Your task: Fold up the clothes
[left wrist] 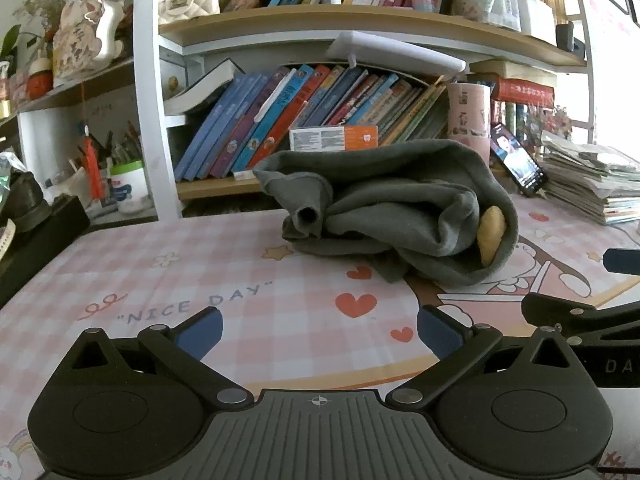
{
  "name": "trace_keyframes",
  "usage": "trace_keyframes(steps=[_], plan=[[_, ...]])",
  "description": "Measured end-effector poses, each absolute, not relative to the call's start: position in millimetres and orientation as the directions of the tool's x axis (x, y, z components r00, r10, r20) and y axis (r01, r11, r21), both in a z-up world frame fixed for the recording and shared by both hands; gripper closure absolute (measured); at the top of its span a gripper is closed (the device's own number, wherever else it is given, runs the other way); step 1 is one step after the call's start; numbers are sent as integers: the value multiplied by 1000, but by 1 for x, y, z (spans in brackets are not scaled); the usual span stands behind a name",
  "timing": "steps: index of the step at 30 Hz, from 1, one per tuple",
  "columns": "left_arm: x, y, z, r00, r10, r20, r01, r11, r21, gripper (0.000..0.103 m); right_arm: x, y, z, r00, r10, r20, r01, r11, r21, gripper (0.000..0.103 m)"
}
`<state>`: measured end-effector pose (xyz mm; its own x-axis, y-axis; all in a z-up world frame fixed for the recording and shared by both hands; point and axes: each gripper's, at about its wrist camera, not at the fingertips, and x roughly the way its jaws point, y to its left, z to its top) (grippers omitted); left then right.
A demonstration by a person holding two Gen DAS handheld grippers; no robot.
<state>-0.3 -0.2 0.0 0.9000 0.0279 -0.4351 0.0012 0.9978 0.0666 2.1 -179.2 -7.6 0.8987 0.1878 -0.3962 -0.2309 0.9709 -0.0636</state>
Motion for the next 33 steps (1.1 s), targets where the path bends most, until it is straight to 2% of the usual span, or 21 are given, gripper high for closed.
trace_keyframes(steps=[33], plan=[[1,-1,0,898,24,-440,10,997,75,0,4,-178,-8,895,189,-405,-236,969,-68,0]])
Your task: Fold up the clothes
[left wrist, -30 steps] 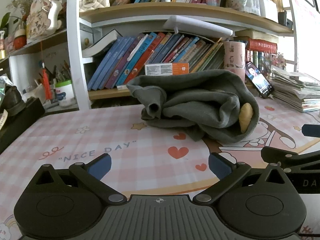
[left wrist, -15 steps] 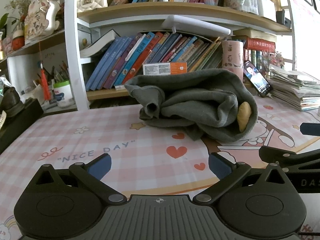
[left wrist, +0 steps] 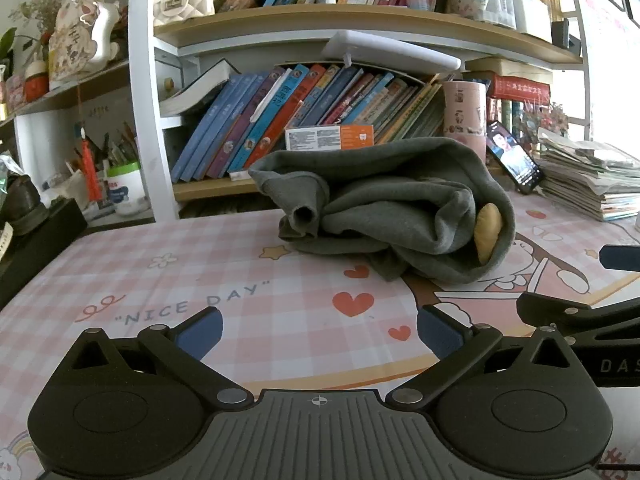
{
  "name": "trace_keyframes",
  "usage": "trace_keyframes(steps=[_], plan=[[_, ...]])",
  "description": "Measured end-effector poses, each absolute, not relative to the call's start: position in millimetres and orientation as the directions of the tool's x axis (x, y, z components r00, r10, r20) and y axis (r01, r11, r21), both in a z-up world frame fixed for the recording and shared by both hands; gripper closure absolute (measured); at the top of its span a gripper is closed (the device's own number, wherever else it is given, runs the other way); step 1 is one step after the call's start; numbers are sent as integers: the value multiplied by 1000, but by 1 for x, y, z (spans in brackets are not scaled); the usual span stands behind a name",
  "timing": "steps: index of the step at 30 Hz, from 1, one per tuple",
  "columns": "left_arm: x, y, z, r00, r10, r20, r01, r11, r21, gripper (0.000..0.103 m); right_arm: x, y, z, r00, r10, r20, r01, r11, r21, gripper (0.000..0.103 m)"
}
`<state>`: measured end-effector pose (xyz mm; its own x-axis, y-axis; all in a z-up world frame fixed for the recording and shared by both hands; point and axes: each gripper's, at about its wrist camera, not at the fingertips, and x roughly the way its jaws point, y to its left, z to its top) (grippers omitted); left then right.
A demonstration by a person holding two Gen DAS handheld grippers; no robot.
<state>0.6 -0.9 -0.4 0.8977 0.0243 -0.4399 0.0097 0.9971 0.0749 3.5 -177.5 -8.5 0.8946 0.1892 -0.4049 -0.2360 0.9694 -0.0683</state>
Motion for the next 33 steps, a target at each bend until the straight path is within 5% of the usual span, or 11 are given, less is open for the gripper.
trace_keyframes(steps=[33], plan=[[1,2,-1,897,24,-441,8,997,71,0,4,-176,-9,890,194,-412,-246,966,-76,0]])
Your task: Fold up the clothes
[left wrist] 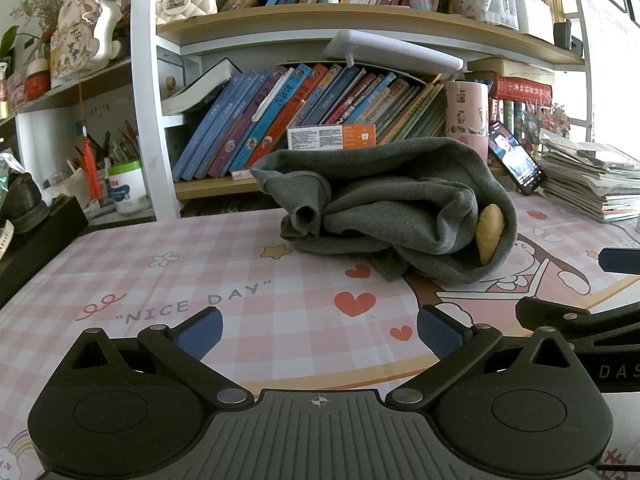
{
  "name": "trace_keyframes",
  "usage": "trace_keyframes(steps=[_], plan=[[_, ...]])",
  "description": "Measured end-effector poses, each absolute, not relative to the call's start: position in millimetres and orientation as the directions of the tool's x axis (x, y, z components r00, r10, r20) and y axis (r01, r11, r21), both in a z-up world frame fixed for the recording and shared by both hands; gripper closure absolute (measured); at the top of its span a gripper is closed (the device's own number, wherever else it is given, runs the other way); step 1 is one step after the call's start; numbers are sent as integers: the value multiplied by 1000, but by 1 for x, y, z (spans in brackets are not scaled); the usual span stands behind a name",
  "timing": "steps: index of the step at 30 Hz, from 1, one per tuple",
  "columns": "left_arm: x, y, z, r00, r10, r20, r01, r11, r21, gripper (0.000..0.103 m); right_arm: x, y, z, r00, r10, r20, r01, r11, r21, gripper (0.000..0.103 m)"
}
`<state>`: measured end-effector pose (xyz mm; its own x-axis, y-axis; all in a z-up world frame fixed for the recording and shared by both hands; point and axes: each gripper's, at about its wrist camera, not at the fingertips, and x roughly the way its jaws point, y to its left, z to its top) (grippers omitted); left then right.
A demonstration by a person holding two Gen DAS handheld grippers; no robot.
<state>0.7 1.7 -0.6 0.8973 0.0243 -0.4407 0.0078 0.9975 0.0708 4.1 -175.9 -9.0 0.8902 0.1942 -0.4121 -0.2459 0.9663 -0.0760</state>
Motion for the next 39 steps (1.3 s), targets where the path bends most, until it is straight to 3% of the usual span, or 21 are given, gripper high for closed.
trace_keyframes(steps=[21,27,39], plan=[[3,6,-1,896,12,-444,8,999,42,0,2,-176,-9,900,180,-396,-232,969,-85,0],[9,14,-4,876,-6,-482,7,1000,-1,0,1,-179,-8,903,181,-389,-223,972,-67,0],[3,11,0,902,-38,-431,48,999,11,0,13,-193,-3,882,249,-399,-253,966,44,0]])
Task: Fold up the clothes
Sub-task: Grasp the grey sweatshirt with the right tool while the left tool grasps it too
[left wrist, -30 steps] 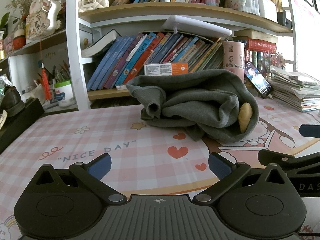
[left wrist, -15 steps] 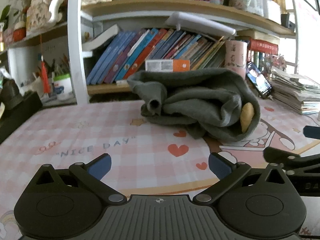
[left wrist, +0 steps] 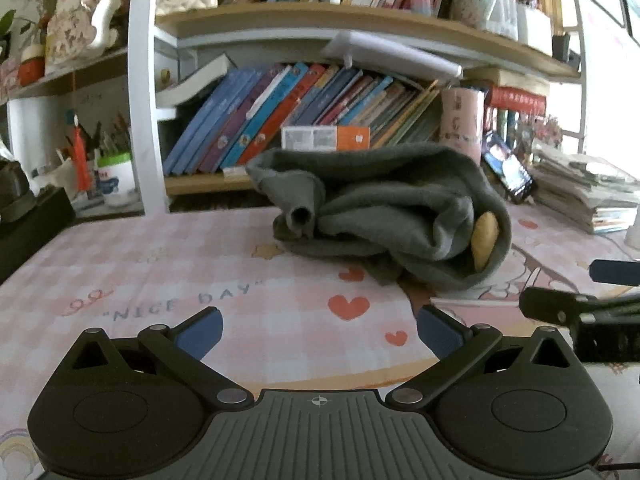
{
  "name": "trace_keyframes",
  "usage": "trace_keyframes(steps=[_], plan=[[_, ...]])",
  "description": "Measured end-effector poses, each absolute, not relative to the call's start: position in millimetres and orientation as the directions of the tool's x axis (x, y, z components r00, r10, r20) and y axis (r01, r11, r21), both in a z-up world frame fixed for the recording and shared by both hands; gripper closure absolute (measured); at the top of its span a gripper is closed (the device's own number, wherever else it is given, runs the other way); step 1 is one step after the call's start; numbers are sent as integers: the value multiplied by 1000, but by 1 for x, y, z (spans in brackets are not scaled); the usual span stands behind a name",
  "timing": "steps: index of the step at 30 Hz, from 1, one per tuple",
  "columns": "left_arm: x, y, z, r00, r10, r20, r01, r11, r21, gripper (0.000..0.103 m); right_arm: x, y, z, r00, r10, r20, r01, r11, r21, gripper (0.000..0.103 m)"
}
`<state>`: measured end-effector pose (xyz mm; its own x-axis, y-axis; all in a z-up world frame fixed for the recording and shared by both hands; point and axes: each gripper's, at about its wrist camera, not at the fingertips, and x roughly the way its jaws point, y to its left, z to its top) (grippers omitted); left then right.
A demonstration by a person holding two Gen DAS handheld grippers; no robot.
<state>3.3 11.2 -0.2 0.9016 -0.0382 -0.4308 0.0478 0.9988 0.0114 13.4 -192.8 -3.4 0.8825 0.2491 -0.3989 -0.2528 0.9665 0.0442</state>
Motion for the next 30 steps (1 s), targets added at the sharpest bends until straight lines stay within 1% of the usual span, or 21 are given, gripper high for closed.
trace_keyframes(steps=[3,6,8,10,11,13,14,15,17,19,23,26,28,30], plan=[[3,12,1,904,-80,-421,86,996,-5,0,24,-194,6,893,251,-375,-255,966,38,0],[3,12,1,903,-98,-418,101,995,-16,0,41,-193,19,909,248,-336,-262,965,5,3],[3,13,1,904,-110,-414,107,994,-29,0,55,-192,26,916,247,-315,-265,964,-16,8],[3,14,1,906,-116,-407,110,993,-39,0,71,-190,30,919,244,-310,-264,964,-24,22],[3,14,1,910,-114,-400,106,993,-42,0,79,-188,31,919,240,-313,-262,965,-27,25],[-1,16,3,927,-105,-360,95,994,-45,0,93,-184,29,920,229,-319,-255,966,-42,35],[-4,15,4,936,-104,-336,95,995,-43,0,99,-182,27,920,223,-322,-253,966,-54,38],[-6,14,5,942,-105,-319,98,994,-36,0,103,-181,25,920,219,-324,-253,965,-66,43],[-6,10,5,943,-112,-313,111,994,-18,0,109,-180,21,917,224,-329,-258,964,-63,47],[-4,7,5,940,-117,-320,122,992,-2,0,114,-181,16,907,239,-346,-274,960,-55,55],[2,5,4,934,-95,-345,101,995,0,0,125,-186,8,869,290,-400,-320,947,-8,57],[6,2,3,935,-98,-342,106,994,5,0,135,-191,2,826,344,-446,-356,933,59,63],[10,-4,3,936,-115,-332,134,990,34,0,142,-194,-2,796,383,-468,-379,919,108,75],[15,-15,3,938,-131,-321,170,981,96,0,144,-198,-3,776,418,-473,-396,906,151,82]])
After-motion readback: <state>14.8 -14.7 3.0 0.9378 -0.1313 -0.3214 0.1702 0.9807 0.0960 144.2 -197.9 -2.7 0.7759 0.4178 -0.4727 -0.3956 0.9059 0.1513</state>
